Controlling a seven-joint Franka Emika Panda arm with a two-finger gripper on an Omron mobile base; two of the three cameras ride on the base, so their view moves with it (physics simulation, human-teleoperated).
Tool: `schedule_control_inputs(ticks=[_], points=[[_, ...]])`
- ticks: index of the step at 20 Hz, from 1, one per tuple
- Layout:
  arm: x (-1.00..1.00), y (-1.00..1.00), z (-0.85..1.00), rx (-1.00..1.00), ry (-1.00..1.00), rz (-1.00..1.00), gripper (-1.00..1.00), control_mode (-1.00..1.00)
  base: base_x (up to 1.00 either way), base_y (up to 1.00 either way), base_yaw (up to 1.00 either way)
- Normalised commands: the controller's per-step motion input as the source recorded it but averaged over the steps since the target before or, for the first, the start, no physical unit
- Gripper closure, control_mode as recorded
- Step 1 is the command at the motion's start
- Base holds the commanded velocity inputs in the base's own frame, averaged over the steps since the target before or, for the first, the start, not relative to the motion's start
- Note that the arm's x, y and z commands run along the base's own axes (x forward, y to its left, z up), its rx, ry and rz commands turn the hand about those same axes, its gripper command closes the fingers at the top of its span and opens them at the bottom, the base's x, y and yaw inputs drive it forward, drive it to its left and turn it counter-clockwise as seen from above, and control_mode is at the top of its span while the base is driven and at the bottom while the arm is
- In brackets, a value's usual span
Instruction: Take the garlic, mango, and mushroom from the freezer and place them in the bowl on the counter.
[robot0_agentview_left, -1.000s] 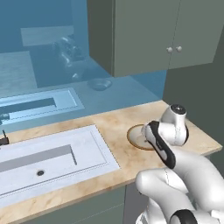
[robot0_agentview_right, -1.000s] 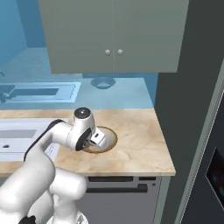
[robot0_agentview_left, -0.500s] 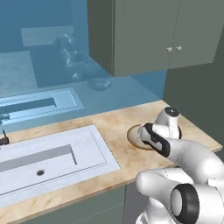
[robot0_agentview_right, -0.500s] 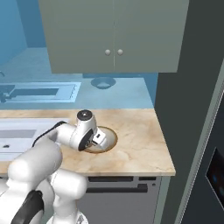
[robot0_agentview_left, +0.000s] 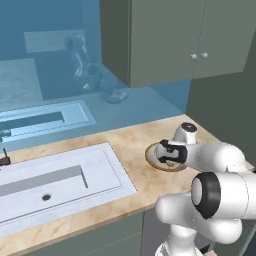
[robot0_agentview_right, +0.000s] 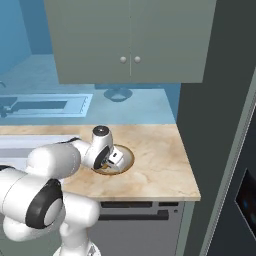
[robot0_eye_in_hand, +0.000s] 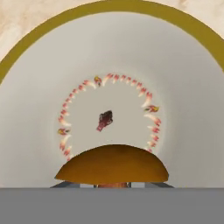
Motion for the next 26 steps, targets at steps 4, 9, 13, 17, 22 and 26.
schedule_control_inputs(ticks=[4, 9, 13, 17, 22, 26], points=[[0.14, 0.00, -0.28, 0.00, 0.03, 0.00, 1.00, -1.00, 0.00, 0.00, 0.00], [0.17, 0.00, -0.27, 0.00, 0.01, 0.00, 1.00, -1.00, 0.00, 0.00, 0.00], [0.16, 0.00, -0.30, 0.00, 0.00, 0.00, -1.00, -1.00, 0.00, 0.00, 0.00], [0.05, 0.00, -0.09, 0.00, 0.00, 0.00, -1.00, -1.00, 0.00, 0.00, 0.00], [-0.12, 0.00, 0.00, 0.00, -0.06, 0.00, -1.00, -1.00, 0.00, 0.00, 0.00], [-0.33, 0.00, 0.07, 0.00, -0.10, 0.00, -1.00, -1.00, 0.00, 0.00, 0.00]])
